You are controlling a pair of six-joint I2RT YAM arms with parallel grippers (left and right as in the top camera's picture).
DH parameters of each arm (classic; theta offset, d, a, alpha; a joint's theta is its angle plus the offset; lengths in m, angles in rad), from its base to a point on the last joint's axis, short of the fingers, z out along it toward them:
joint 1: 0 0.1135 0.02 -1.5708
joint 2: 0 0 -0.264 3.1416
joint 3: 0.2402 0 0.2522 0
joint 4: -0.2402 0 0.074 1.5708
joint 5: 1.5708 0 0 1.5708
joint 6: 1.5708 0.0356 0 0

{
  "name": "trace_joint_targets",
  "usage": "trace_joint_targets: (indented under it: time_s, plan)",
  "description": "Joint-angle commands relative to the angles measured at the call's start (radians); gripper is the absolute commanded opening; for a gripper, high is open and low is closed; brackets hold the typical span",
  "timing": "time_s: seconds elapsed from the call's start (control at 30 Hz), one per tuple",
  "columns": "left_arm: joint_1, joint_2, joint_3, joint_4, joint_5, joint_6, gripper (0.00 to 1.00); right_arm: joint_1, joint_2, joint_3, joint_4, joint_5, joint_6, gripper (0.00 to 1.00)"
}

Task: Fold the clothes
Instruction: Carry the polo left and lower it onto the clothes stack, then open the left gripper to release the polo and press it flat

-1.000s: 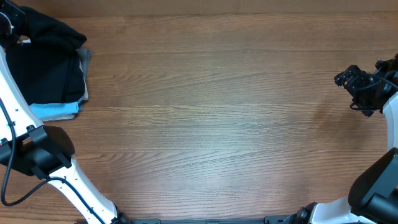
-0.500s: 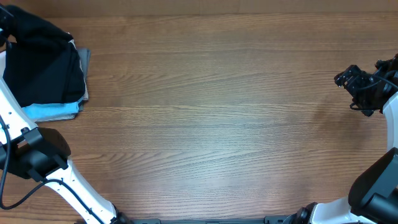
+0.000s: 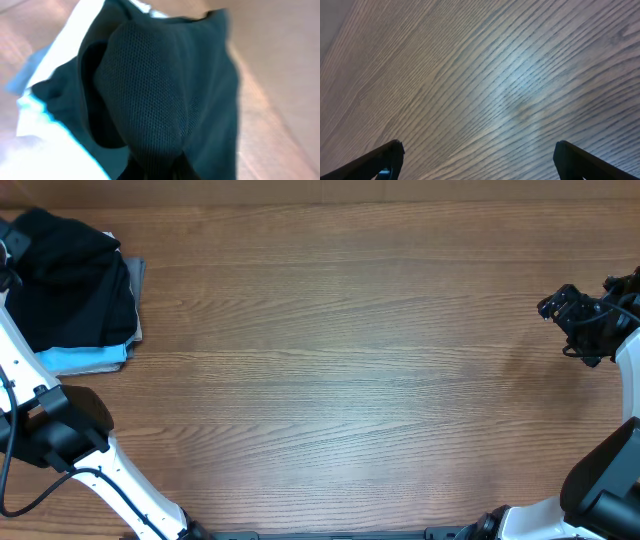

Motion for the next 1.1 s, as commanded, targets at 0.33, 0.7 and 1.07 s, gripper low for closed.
trace_joint_targets:
  time_s: [0.33,0.7,1.07]
  plan:
    - [0.084,-0.057,-0.035,-0.1,-0.063,-0.001,0.85,-0.001,-0.008,0.011,0.005,0.003,-0.003,1.0]
    - [0.063,-0.056,-0.063,-0.051,0.401,0.285,0.04,-0.001,-0.008,0.011,0.005,0.003,-0.003,1.0]
    - [0.012,-0.056,-0.42,0.111,0.403,0.33,0.04,-0.001,-0.008,0.011,0.005,0.003,-0.003,1.0]
